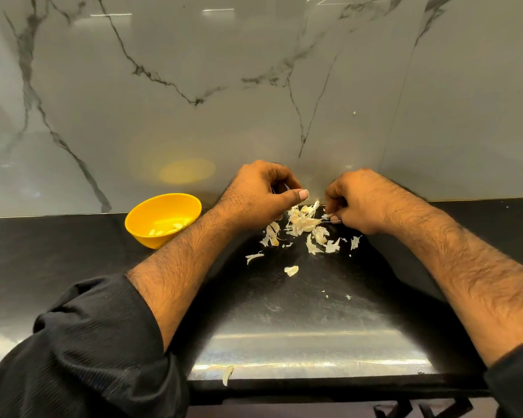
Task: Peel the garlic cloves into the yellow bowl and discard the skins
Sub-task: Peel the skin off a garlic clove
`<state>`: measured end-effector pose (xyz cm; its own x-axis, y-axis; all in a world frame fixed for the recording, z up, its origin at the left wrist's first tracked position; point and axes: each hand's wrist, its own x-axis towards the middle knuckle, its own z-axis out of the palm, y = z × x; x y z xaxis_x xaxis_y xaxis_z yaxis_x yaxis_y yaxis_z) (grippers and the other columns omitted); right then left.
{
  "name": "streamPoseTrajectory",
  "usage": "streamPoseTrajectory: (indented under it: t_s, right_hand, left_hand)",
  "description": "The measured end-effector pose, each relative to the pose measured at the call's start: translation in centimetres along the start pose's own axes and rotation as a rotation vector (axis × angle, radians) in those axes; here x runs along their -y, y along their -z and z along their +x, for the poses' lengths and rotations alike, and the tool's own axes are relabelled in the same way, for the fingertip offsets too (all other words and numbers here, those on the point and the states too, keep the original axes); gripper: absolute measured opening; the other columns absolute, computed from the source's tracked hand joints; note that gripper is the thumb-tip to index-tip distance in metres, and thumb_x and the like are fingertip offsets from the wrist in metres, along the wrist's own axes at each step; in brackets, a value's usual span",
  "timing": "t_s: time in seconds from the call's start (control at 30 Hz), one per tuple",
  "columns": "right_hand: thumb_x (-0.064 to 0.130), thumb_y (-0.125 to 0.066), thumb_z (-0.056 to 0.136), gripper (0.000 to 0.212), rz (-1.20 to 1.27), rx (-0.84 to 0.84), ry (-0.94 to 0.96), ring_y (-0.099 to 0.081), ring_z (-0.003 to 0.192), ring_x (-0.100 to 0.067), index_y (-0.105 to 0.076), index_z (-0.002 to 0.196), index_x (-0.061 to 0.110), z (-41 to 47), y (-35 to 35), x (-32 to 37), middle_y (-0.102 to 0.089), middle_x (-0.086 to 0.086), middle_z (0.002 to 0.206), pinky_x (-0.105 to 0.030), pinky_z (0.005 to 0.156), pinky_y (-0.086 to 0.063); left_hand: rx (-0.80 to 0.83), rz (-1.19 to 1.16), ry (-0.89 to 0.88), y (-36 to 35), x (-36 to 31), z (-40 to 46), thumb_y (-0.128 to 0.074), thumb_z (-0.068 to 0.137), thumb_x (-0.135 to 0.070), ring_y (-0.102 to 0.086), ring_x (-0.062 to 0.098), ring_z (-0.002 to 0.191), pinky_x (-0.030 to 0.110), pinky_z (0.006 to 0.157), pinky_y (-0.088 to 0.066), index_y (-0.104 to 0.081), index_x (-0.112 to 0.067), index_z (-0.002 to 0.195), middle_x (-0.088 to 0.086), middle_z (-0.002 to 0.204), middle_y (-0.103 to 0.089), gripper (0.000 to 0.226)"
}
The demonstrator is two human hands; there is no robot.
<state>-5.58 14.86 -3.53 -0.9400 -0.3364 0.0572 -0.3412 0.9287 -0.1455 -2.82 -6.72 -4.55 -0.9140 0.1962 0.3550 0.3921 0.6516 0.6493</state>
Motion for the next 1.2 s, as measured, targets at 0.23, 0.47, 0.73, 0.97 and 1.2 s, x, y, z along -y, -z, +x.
streamPoseTrajectory:
  t_s: [0.23, 0.47, 0.73, 0.97, 1.2]
  right_hand:
    - [0.021, -0.081, 0.091, 0.010, 0.155, -0.036, -0.025, -0.065, 0.093, -0.010, -0.073, 0.092, 0.027, 0.0, -0.4, -0.1, -0.069, 0.010, 0.096, -0.027, 0.080, -0.052]
    - [0.013, -0.079, 0.090, 0.016, 0.105, 0.035, -0.038, -0.066, 0.092, -0.012, -0.072, 0.088, 0.027, 0.5, -0.6, 0.2, -0.070, 0.008, 0.095, -0.027, 0.074, -0.052]
    - [0.014, -0.076, 0.093, 0.017, 0.079, 0.050, -0.048, -0.066, 0.091, -0.012, -0.068, 0.086, 0.028, 0.4, -0.5, 0.2, -0.069, 0.008, 0.094, -0.028, 0.074, -0.052]
    - [0.015, -0.076, 0.093, 0.009, 0.444, -0.586, 0.089, -0.063, 0.085, -0.010, -0.068, 0.091, 0.019, -0.9, 0.7, 0.7, -0.068, 0.003, 0.093, -0.028, 0.073, -0.053]
    - [0.008, -0.073, 0.090, 0.019, 0.119, 0.001, -0.025, -0.068, 0.089, -0.014, -0.070, 0.083, 0.025, -0.5, -0.5, 1.1, -0.070, 0.006, 0.091, -0.032, 0.077, -0.059]
  left_hand:
    - [0.005, -0.004, 0.002, 0.0, 0.2, 0.1, -0.077, 0.096, -0.039, -0.073, 0.004, 0.068, 0.034, 0.072, -0.067, -0.077, -0.022, 0.102, -0.007, 0.082, -0.076, 0.018]
    - [0.009, -0.005, -0.001, -0.1, 0.2, 0.1, -0.077, 0.097, -0.039, -0.075, 0.008, 0.069, 0.034, 0.070, -0.067, -0.077, -0.020, 0.102, -0.004, 0.083, -0.077, 0.019]
    - [0.012, -0.002, -0.007, 0.0, 0.2, 0.0, -0.077, 0.096, -0.039, -0.075, 0.009, 0.067, 0.035, 0.070, -0.067, -0.077, -0.021, 0.103, -0.005, 0.082, -0.077, 0.019]
    - [0.018, -0.013, -0.008, 0.0, 0.1, 0.1, -0.077, 0.096, -0.037, -0.075, 0.009, 0.068, 0.034, 0.071, -0.067, -0.077, -0.020, 0.102, -0.005, 0.081, -0.077, 0.017]
    - [0.002, 0.006, 0.003, 0.0, 0.2, 0.0, -0.076, 0.097, -0.038, -0.076, 0.011, 0.069, 0.038, 0.071, -0.068, -0.076, -0.021, 0.103, -0.006, 0.082, -0.076, 0.018]
